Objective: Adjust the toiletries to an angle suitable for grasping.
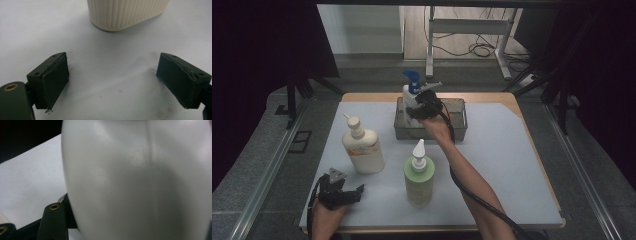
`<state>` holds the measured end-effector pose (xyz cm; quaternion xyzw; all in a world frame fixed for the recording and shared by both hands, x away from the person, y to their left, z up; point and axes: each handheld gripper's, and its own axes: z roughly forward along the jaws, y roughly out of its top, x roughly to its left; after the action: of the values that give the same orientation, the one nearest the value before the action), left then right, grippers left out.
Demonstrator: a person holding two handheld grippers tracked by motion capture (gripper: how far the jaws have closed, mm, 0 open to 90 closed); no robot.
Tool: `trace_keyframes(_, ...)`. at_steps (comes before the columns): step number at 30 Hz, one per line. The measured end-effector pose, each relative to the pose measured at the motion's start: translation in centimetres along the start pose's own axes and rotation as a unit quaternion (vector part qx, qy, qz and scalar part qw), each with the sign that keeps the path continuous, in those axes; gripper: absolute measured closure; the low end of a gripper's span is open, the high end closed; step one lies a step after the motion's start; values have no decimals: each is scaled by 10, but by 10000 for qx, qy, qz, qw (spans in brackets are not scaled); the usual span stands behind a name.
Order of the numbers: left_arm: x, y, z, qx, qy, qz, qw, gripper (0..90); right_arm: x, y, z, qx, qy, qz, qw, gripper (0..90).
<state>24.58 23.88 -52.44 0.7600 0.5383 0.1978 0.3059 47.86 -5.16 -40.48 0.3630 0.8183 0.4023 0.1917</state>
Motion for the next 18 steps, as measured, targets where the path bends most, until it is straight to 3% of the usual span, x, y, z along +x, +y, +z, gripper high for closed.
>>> trace_keyframes(18, 0, 0, 0, 13, 1, 9, 10000, 106, -2, -3, 8, 7, 50, 114, 9999, 364)
